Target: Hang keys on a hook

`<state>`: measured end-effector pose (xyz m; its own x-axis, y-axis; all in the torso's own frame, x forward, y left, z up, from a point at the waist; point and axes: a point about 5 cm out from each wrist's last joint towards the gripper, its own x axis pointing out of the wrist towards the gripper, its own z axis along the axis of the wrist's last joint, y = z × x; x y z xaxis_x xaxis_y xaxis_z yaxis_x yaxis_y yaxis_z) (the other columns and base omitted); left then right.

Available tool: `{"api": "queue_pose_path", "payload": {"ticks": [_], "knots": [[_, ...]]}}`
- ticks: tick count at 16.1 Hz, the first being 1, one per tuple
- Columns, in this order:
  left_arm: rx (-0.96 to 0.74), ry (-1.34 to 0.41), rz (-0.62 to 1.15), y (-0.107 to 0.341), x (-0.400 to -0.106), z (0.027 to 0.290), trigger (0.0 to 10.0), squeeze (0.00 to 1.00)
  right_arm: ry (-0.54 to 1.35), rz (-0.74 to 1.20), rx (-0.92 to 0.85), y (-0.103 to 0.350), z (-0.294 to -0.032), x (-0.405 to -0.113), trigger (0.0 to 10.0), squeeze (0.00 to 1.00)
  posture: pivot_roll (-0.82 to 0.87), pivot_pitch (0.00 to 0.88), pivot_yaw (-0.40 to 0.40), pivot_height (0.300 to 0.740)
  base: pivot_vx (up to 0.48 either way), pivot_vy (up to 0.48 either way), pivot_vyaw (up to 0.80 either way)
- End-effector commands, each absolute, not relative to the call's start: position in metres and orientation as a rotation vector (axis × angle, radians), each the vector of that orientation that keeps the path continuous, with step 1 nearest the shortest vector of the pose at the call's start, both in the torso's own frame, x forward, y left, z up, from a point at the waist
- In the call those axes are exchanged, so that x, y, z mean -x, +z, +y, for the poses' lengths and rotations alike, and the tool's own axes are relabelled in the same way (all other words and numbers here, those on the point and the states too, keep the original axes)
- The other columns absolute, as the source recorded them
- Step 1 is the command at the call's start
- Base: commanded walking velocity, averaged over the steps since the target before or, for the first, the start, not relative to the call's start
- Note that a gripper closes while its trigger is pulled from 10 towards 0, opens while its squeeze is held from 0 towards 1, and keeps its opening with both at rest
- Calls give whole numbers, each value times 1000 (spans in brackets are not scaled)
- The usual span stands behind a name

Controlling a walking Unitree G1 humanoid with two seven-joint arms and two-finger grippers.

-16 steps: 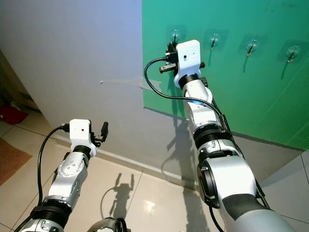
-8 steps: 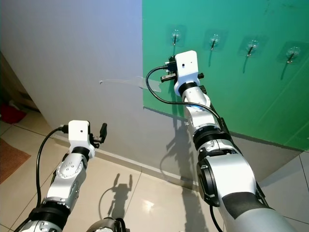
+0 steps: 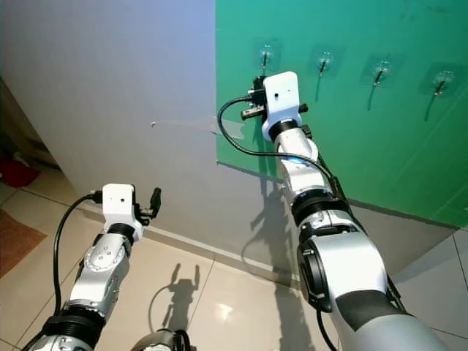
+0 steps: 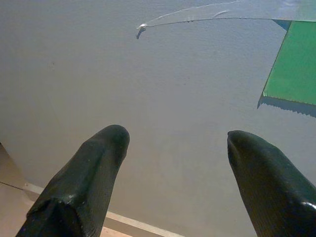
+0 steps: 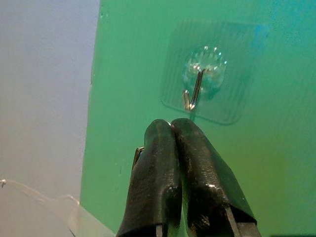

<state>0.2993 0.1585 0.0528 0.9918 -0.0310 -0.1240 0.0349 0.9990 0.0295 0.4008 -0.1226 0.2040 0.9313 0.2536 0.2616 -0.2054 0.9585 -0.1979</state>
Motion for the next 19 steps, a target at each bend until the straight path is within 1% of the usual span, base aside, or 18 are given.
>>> {"api": "queue_pose_path", "payload": {"ticks": [1,4,7,9,11,19], "knots": [[-29,-34,110,58,-303,157,10000,0,224,-301,180,215,-125,-405,0,0,17,0,-6,740,0,0,0],[-60,-26,112,58,-303,160,10000,0,228,-306,175,216,-123,-405,0,0,19,0,-7,740,0,0,0],[-50,-33,95,60,-304,160,10000,0,227,-292,172,211,-123,-403,0,0,16,0,-3,740,0,0,0],[-52,-47,80,62,-304,159,10000,0,226,-291,171,209,-123,-403,0,0,14,0,1,740,409,251,0],[-44,-36,88,62,-304,159,10000,0,222,-289,174,208,-125,-403,0,0,11,0,2,740,360,0,0],[-36,-38,76,62,-303,158,10000,0,235,-353,184,222,-122,-403,0,0,14,0,0,740,0,0,0]]}}
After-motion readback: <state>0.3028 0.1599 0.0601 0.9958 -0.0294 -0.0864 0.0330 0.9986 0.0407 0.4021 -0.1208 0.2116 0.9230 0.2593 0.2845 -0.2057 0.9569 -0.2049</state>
